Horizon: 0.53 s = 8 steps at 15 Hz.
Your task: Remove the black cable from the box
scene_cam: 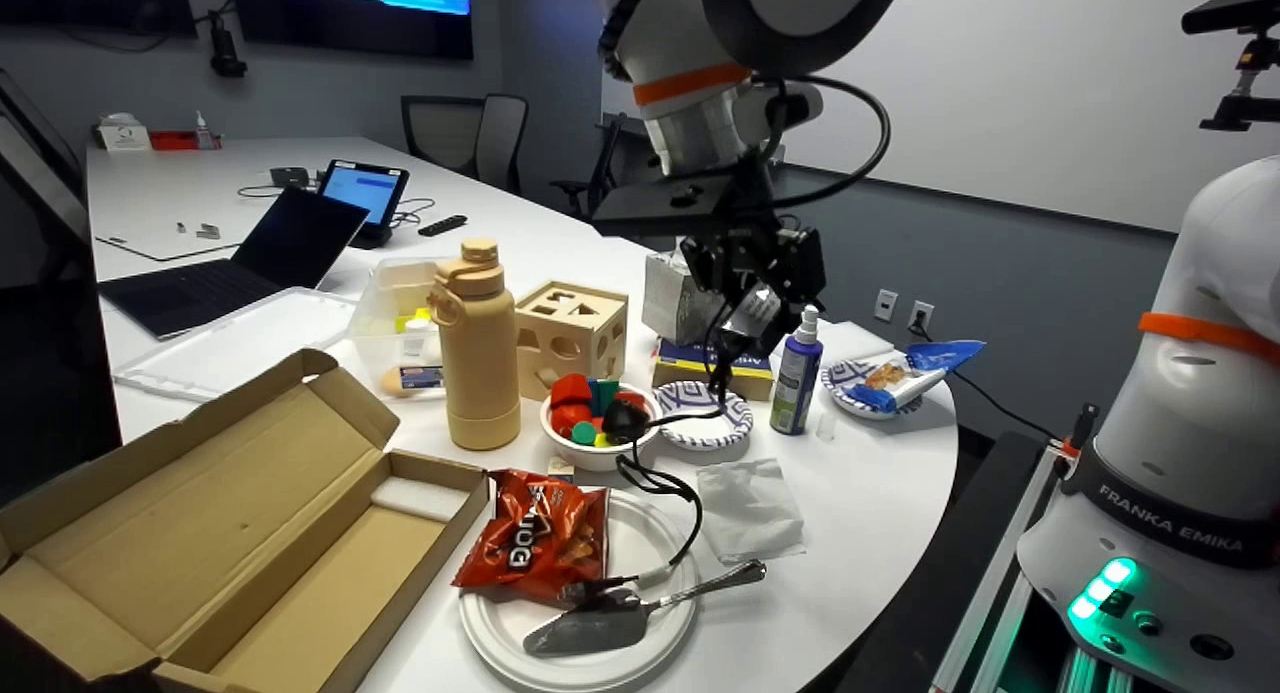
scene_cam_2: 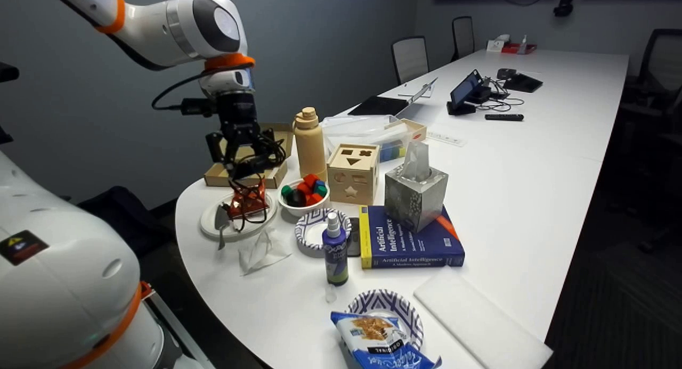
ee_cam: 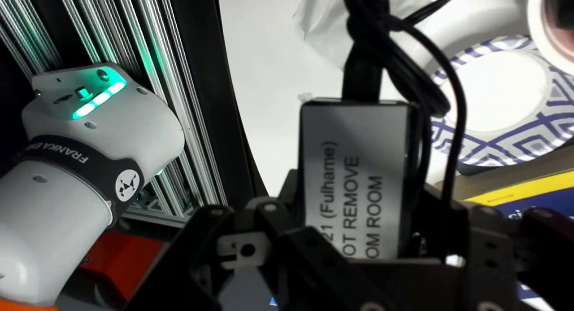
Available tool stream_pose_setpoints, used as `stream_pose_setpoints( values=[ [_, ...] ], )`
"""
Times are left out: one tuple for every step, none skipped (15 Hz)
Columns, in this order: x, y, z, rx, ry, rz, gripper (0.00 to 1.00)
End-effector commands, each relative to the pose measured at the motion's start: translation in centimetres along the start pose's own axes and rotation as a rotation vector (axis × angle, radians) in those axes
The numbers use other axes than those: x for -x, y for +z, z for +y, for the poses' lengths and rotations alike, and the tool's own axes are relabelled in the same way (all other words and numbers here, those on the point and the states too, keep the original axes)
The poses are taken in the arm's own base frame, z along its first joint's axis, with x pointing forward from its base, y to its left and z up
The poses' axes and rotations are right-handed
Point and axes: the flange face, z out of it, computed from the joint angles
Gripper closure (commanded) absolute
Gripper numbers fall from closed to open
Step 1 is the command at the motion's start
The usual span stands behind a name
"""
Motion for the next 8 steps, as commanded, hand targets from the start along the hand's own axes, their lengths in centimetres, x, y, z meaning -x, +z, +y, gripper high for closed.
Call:
stream_pose_setpoints(
  values=[
    [1.0, 4.0, 0.3, 0.036, 0.048, -0.031, 0.68],
    [1.3, 5.4, 0.4, 0.045, 0.053, -0.039, 0.68],
    [1.6, 6.5, 0.5, 0.050, 0.059, -0.046, 0.68],
    [2.0, 7.6, 0.4, 0.036, 0.067, -0.069, 0.68],
    [2.3, 8.6, 0.3, 0.022, 0.076, -0.087, 0.68],
    [2.6, 9.6, 0.1, 0.008, 0.082, -0.108, 0.68],
    [2.8, 10.5, -0.1, -0.006, 0.088, -0.123, 0.68],
    [3.0, 11.3, -0.3, -0.020, 0.095, -0.143, 0.68]
  ],
)
